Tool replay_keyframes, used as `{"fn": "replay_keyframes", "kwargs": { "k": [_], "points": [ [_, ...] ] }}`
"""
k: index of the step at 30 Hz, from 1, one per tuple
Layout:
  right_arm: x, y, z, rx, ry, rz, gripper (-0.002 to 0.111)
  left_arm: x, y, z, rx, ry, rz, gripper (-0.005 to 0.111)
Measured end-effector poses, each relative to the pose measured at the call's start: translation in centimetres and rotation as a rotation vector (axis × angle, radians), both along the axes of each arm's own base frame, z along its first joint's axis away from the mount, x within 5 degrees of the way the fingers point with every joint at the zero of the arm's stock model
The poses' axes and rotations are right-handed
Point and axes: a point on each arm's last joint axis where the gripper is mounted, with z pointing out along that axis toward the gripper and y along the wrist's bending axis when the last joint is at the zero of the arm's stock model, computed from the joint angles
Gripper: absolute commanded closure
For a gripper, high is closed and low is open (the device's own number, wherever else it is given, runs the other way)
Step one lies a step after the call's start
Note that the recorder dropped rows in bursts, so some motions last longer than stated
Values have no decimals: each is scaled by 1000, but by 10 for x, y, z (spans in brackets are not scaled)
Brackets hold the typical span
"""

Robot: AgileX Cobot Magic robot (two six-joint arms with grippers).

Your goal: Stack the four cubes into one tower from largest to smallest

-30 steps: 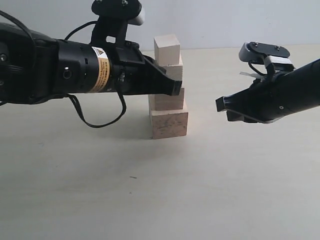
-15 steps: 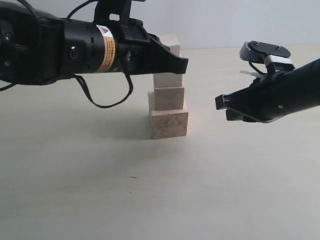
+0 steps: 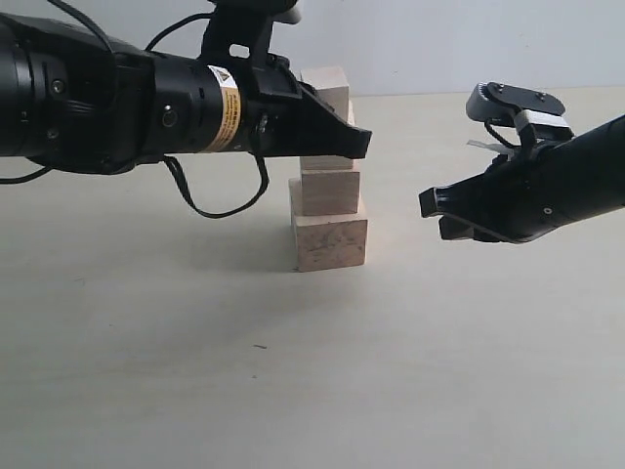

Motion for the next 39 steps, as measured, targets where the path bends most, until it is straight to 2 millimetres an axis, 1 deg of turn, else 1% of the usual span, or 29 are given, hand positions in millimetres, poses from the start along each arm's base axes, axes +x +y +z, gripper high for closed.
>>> {"fn": "replay_keyframes", "kwargs": {
  "k": [6,12,14,16,17,19,20,22,24,26,28,30,32,35,38,39],
  "points": [
    [0,0,0,0,0,0,108,1,1,0,27,-26,-8,107],
    [0,0,0,0,0,0,108,0,-2,3,9,-23,-38,107],
    [0,0,0,3,2,0,108,2,-5,12,-11,-43,-39,107],
    [-2,3,0,36,29,5,108,1,-4,30,-49,-79,-42,107],
    [-3,4,0,48,32,15,108,-2,-2,41,-70,-98,-46,107],
    [-3,5,1,64,31,25,108,-6,2,53,-92,-121,-45,107],
    [-3,6,2,78,33,37,108,-8,5,56,-96,-130,-39,107],
    [2,7,12,117,26,65,108,-13,17,61,-85,-150,4,107],
    [18,-1,23,148,-5,41,108,-18,32,54,-40,-152,87,107],
    [30,-9,28,176,-20,7,108,-18,44,43,-1,-137,143,107],
    [46,-15,33,247,-26,3,108,-17,54,29,20,-97,165,107],
    [59,-15,39,365,-12,55,108,-11,61,15,16,-39,154,107],
    [72,-12,40,479,14,107,108,-2,67,3,-2,18,135,107],
    [83,-9,42,556,33,129,108,12,78,-8,-38,83,154,107],
    [85,-7,48,603,33,133,108,24,93,-15,-90,137,165,107],
    [86,-7,50,616,30,131,108,27,95,-18,-112,160,148,107]
  ]
}}
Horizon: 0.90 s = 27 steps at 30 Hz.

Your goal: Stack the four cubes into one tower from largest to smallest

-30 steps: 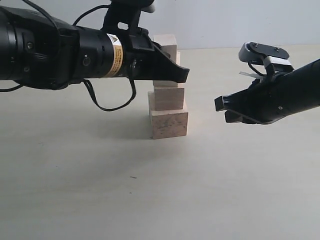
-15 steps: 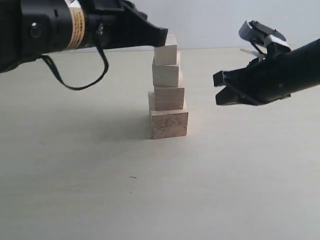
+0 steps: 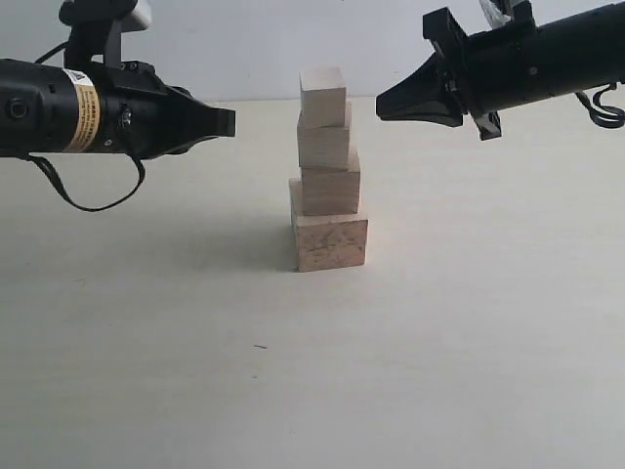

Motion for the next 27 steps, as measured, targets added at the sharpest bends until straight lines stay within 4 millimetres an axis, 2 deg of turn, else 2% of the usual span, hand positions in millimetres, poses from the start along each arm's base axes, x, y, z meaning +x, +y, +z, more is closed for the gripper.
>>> {"fn": "replay_keyframes", "kwargs": {
  "k": [4,6,11,20,27],
  "points": [
    [0,1,4,25,-7,8,108,12,4,-28,-46,70,-95,107],
    [-1,1,4,22,-11,11,108,13,1,-32,-61,66,-130,107],
    [-1,1,4,20,-14,15,108,12,-13,-25,-256,-10,-231,107],
    [0,0,4,15,-7,-1,108,11,-18,-17,-336,-53,-274,107],
    [3,-4,-1,-52,-16,-35,108,16,-17,-34,-385,10,-281,107]
  ]
}}
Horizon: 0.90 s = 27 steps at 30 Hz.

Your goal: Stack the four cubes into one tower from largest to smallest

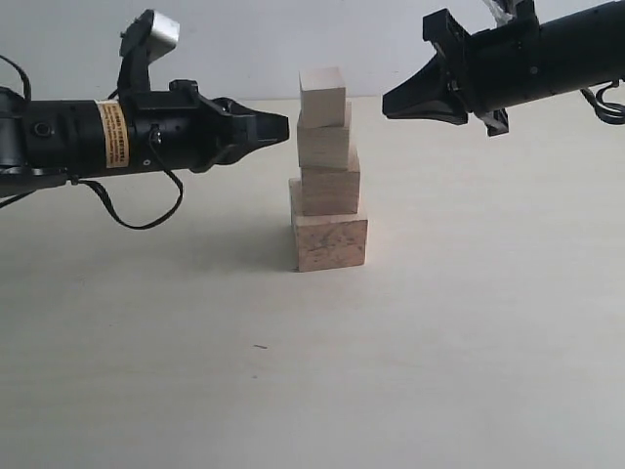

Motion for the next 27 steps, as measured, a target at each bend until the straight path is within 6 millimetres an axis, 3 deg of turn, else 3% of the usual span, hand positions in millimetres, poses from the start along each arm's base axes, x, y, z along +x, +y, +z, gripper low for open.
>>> {"fn": "replay_keyframes", "kwargs": {
  "k": [9,18,27],
  "points": [
    [-5,-4,-8,-93,38,42,108,19,39,-15,-249,111,-14,107],
    [-4,-5,-9,-105,43,30,108,11,23,-39,-235,179,-111,107],
    [-5,-4,-9,-100,54,31,108,8,2,-36,-223,146,-162,107]
  ]
}}
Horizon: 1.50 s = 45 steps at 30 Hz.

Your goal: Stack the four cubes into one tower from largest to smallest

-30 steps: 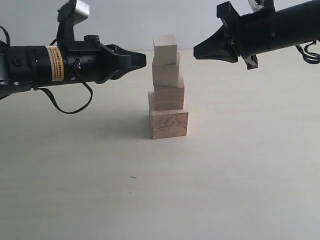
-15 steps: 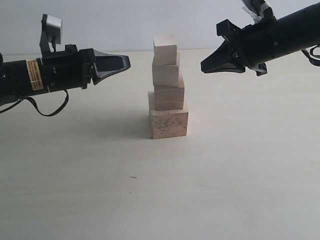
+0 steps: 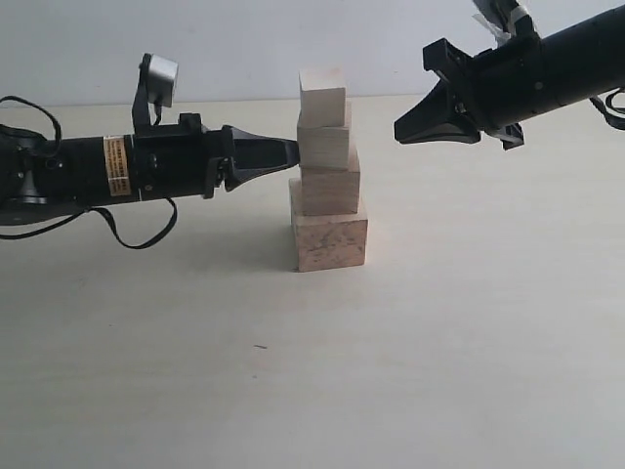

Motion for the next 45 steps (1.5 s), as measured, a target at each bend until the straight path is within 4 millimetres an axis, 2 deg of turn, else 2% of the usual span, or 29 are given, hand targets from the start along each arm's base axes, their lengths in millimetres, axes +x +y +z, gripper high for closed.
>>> {"fn": "replay_keyframes", "kwargs": {
  "k": [6,16,22,28,35,45],
  "points": [
    [-3,1,0,1,15,39,108,4,-3,7,-22,5,-9,107],
    [-8,-1,-4,-61,26,97,108,10,17,6,-18,4,-10,107],
    [-9,-1,-5,-71,28,104,108,19,23,1,52,-12,89,107],
    [-9,-1,-5,-74,28,106,108,17,11,0,93,-47,75,107],
    [-9,-1,-5,-74,28,106,108,16,-12,8,112,-103,33,107],
    [-9,-1,-5,-74,28,106,108,18,-13,7,139,-103,45,107]
  ]
}}
